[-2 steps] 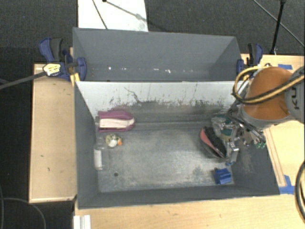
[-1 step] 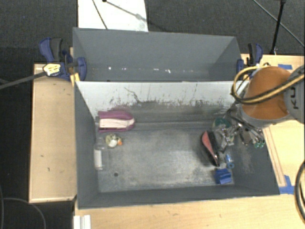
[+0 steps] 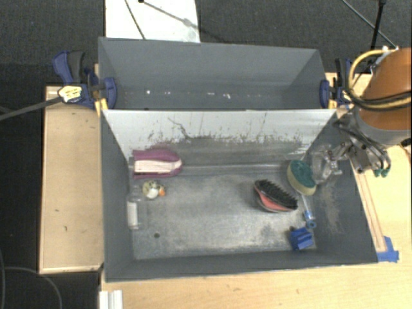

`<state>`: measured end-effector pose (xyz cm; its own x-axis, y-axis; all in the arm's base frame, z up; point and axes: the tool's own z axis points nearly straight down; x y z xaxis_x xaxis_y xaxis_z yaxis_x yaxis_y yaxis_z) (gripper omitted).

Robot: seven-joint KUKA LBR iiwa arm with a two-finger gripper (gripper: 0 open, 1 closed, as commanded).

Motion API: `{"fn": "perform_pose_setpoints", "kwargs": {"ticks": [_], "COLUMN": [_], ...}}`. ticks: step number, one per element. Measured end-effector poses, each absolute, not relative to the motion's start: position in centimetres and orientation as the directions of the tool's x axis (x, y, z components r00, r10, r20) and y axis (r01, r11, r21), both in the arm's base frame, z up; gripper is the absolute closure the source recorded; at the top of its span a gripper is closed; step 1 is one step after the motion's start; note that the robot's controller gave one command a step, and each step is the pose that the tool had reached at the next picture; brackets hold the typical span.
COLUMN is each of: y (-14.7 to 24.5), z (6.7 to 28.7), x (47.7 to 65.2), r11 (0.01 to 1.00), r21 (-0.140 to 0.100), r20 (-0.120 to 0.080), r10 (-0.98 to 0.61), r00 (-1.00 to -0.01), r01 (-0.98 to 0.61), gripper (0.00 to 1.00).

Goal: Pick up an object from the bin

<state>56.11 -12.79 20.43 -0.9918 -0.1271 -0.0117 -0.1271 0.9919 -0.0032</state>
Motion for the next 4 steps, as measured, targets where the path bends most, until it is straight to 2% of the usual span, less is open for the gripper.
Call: {"fn": "perform_pose_setpoints", "kwargs": {"ticks": [1,2,3,4], "y": [-12.8,-7.8,-2.5,-2.9], "z": [19.9,9.2,6.9,7.0], "x": [56.0,53.7,49.4,49.5], "r11": [0.992,0.955,0.922,0.922], "r21": [0.0,0.003,0.004,0.0], "r20": [-0.004,0.002,-0.001,-0.002], "r10": [-0.127,-0.298,-0.387,-0.387], "r00": [-0.992,-0.955,-0.922,-0.922], "r01": [-0.127,-0.298,-0.387,-0.387], "gripper": [0.0,0.0,0.0,1.0]}}
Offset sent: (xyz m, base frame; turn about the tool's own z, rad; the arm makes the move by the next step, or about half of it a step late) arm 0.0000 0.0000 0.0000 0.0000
